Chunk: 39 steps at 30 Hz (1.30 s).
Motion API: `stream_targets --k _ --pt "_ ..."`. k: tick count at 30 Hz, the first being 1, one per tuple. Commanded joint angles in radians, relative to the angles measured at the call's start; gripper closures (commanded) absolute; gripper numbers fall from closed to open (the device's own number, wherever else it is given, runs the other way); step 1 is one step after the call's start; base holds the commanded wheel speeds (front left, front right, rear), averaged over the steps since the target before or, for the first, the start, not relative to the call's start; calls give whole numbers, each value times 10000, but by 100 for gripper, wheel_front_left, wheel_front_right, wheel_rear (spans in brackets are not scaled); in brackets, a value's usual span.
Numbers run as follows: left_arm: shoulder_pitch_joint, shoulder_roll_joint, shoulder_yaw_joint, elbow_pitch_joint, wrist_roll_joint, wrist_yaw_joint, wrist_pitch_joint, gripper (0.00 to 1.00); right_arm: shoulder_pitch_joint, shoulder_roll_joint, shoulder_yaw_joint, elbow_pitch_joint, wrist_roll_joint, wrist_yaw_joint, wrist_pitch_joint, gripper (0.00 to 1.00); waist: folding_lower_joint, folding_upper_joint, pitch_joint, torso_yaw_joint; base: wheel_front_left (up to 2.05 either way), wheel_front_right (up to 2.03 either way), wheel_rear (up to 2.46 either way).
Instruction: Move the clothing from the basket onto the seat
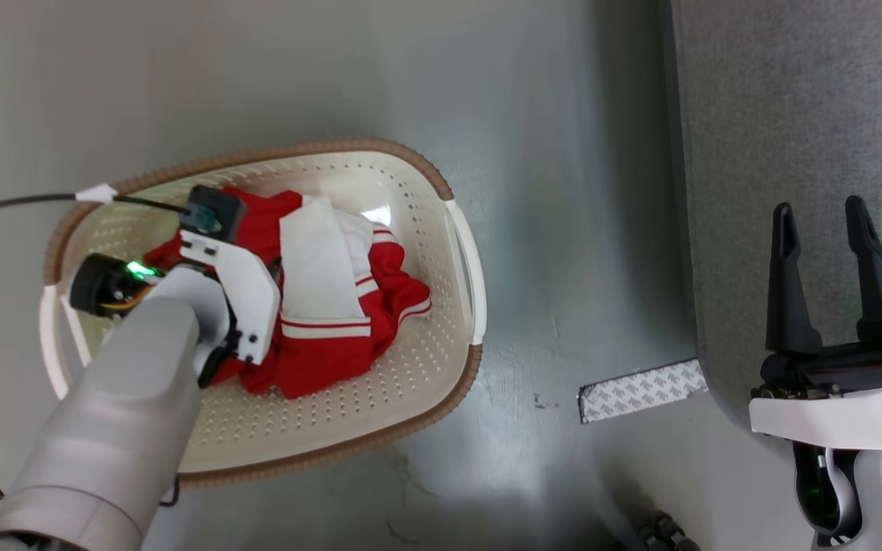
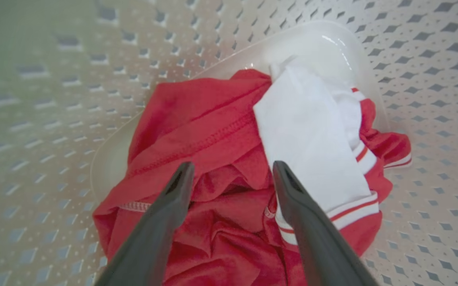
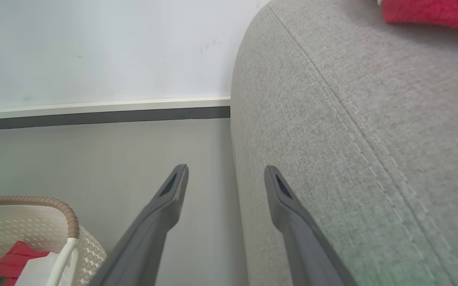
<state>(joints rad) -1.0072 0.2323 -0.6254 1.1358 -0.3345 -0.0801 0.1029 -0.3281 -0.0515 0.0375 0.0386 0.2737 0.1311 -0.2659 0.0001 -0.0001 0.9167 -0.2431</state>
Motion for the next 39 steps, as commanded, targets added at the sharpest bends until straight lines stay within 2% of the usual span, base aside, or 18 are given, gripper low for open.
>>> stream_targets --k 1,9,20,39 --pt "-197 105 -14 174 42 87 -79 0 -60 23 10 192 85 9 36 0 -1 1 246 -42 0 0 0" --pt "-513 34 -92 650 -29 37 -308 0 -101 41 21 189 51 36 70 0 -1 1 582 -32 0 0 0" --pt "-746 -458 -140 984 -287 -70 -607 0 -166 47 22 294 96 56 95 0 -1 1 911 -142 0 0 0" --pt "-737 -919 -617 1325 -245 -239 -836 0 215 66 -204 243 -48 67 157 0 -1 1 1438 -105 0 0 0"
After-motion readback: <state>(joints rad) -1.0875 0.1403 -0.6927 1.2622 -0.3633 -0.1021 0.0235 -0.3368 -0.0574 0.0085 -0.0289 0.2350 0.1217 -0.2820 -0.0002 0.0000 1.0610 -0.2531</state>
